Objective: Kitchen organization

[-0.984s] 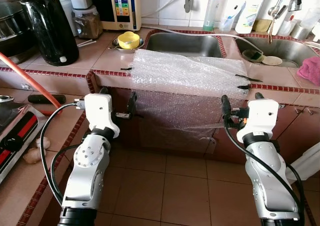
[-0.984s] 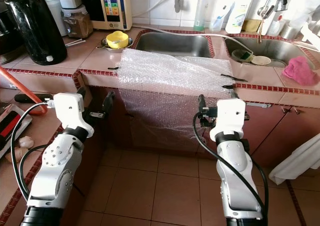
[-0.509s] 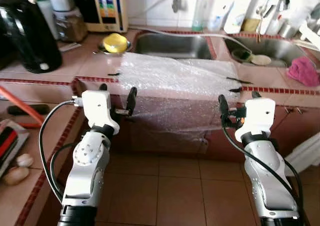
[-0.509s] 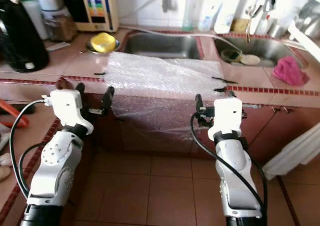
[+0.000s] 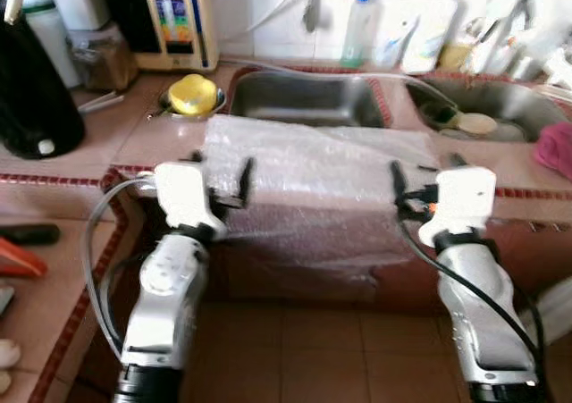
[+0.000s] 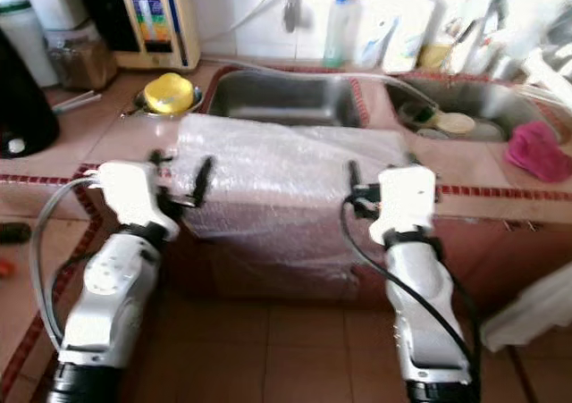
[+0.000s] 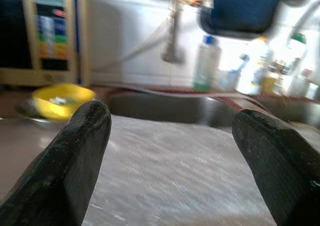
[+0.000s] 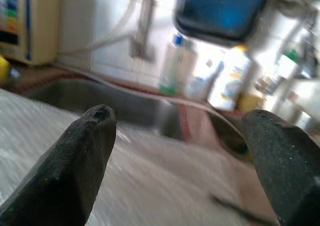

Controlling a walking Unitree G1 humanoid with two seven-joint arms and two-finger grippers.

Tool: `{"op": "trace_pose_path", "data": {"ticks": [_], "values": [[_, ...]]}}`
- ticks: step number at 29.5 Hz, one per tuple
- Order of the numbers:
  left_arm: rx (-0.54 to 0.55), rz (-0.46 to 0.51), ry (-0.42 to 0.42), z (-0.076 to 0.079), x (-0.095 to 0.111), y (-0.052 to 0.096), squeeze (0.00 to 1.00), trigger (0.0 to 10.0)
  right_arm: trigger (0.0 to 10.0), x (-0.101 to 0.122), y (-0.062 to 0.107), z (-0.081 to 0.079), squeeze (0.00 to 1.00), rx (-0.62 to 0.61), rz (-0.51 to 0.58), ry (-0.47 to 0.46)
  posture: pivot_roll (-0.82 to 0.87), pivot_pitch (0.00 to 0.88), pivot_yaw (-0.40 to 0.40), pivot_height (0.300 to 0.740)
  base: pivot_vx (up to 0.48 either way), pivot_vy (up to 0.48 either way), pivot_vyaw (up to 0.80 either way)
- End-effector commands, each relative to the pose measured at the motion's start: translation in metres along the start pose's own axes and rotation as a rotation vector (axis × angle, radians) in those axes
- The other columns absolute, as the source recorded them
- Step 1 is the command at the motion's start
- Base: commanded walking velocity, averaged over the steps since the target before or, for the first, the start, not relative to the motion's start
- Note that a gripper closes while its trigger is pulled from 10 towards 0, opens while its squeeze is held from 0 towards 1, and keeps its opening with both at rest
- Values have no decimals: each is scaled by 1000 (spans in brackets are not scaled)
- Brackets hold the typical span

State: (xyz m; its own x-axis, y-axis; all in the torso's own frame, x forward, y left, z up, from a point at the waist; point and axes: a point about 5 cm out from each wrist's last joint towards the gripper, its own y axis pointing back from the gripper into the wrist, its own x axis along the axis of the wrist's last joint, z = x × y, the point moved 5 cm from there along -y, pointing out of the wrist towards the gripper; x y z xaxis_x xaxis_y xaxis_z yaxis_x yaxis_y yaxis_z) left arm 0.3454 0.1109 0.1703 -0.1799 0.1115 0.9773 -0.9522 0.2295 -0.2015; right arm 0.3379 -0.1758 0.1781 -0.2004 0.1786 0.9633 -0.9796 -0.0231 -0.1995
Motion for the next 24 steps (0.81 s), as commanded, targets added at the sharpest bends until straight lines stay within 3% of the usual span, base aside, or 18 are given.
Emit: {"op": "trace_pose_path", "data": {"ticks": [1, 16, 24], "values": [[44, -8, -16, -11, 1, 1, 0, 10000, 10000, 5, 0, -5, 0, 10, 16, -8, 9, 0, -11, 740, 0, 0, 0], [55, -2, -25, -11, 2, 2, 0, 10000, 10000, 1, 3, -2, 0, -5, -3, -15, 4, 0, -5, 740, 0, 0, 0], [54, -15, -6, -12, 0, 3, 0, 10000, 10000, 2, 2, -4, 0, 0, -2, -13, 7, 0, -6, 740, 0, -326, 0]]}}
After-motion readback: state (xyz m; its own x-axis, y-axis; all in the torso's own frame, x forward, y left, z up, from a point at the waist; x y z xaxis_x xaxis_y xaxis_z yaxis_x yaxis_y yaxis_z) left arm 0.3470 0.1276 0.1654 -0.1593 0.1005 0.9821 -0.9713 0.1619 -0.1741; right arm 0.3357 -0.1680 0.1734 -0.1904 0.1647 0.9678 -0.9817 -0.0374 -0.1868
